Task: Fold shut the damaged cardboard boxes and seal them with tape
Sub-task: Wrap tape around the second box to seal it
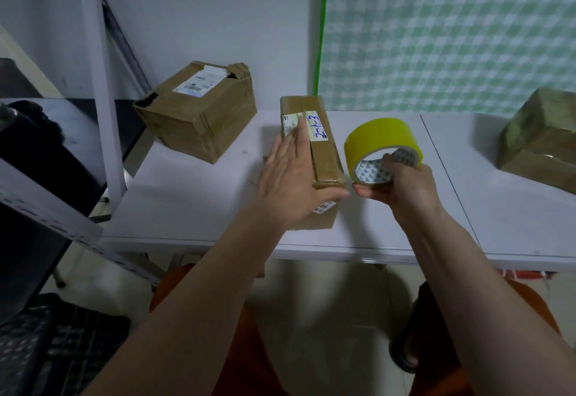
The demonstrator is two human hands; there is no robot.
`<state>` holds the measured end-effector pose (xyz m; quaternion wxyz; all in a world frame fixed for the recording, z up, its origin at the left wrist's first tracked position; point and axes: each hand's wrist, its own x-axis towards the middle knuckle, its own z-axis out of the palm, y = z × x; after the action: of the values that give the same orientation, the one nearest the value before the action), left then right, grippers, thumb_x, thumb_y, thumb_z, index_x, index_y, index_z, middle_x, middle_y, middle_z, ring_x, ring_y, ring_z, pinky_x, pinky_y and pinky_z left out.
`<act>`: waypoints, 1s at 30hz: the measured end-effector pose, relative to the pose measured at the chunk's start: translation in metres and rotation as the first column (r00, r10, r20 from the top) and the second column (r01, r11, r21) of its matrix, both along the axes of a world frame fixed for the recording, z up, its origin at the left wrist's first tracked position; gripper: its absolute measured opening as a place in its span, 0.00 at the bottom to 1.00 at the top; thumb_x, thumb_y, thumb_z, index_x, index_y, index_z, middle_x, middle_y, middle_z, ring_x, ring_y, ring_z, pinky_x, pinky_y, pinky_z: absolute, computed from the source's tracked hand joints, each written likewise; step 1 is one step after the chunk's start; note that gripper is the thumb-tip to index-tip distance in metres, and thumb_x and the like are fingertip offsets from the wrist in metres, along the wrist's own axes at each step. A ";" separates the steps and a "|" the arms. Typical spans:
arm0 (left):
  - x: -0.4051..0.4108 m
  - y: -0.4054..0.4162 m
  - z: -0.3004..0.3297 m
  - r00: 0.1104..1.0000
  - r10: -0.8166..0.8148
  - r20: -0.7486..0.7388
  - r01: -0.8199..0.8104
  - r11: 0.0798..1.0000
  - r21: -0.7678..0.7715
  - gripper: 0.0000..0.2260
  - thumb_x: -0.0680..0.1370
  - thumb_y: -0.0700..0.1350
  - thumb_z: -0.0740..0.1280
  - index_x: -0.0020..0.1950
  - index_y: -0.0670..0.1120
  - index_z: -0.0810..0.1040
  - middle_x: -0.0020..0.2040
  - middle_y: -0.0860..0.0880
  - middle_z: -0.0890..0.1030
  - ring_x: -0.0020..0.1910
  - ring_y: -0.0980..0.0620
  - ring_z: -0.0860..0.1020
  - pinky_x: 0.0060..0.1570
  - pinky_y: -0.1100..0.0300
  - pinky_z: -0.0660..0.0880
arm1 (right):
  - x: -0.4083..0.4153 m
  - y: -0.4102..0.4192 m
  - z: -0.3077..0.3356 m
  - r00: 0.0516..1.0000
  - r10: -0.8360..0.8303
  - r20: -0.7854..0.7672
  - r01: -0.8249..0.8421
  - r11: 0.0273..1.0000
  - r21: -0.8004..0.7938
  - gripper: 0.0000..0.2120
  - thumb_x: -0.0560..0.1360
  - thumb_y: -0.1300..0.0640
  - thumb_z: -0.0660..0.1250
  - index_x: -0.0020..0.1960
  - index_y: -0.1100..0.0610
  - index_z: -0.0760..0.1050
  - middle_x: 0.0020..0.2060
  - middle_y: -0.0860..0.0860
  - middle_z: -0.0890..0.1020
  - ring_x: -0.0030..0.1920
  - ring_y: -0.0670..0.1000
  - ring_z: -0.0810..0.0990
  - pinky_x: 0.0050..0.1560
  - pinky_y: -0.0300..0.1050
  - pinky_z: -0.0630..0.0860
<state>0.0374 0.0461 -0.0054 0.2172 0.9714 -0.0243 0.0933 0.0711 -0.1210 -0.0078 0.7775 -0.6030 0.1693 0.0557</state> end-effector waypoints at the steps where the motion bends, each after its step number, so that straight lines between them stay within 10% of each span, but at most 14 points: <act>1: 0.000 0.000 0.000 1.000 0.001 0.000 -0.001 1.000 0.003 0.59 0.64 0.68 0.71 0.77 0.43 0.37 0.79 0.45 0.51 0.77 0.50 0.49 0.73 0.58 0.40 | 0.000 0.000 -0.004 1.000 0.006 -0.008 -0.006 1.000 0.008 0.03 0.78 0.66 0.61 0.49 0.67 0.70 0.37 0.64 0.78 0.27 0.61 0.81 0.28 0.51 0.81; 13: -0.006 0.004 -0.009 0.996 0.047 -0.081 -0.047 0.999 -0.004 0.46 0.62 0.71 0.71 0.75 0.66 0.52 0.77 0.47 0.34 0.77 0.42 0.44 0.68 0.39 0.61 | -0.002 0.016 -0.048 0.982 0.139 -0.129 -0.104 0.964 0.245 0.05 0.79 0.61 0.62 0.47 0.62 0.74 0.33 0.56 0.83 0.28 0.51 0.82 0.25 0.41 0.78; 18: -0.011 -0.003 -0.012 0.985 0.175 -0.002 -0.174 0.979 -0.102 0.43 0.61 0.70 0.73 0.72 0.68 0.59 0.79 0.44 0.43 0.72 0.43 0.66 0.63 0.48 0.69 | -0.015 0.026 -0.054 0.980 0.162 -0.116 -0.136 0.969 0.207 0.06 0.77 0.57 0.65 0.44 0.60 0.77 0.31 0.53 0.81 0.34 0.49 0.79 0.39 0.42 0.76; 25: -0.017 -0.023 -0.024 0.966 0.182 0.184 -0.041 0.810 -0.584 0.43 0.64 0.58 0.77 0.74 0.62 0.60 0.77 0.50 0.50 0.72 0.70 0.51 0.67 0.73 0.57 | -0.014 0.017 -0.002 0.983 0.005 0.183 0.016 0.993 -0.113 0.06 0.73 0.62 0.68 0.38 0.60 0.78 0.29 0.51 0.79 0.31 0.46 0.77 0.33 0.38 0.73; 30: -0.019 -0.027 -0.024 0.995 0.098 0.020 -0.079 0.889 -0.451 0.38 0.69 0.58 0.72 0.74 0.66 0.56 0.75 0.55 0.50 0.74 0.47 0.59 0.71 0.53 0.63 | -0.021 0.017 -0.006 0.995 -0.012 0.099 0.026 0.991 -0.134 0.06 0.73 0.60 0.69 0.37 0.58 0.78 0.31 0.54 0.80 0.31 0.50 0.78 0.34 0.42 0.75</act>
<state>0.0184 0.0186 -0.0290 0.4306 0.8928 0.0375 0.1269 0.0501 -0.1045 -0.0138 0.7428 -0.6547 0.1400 0.0069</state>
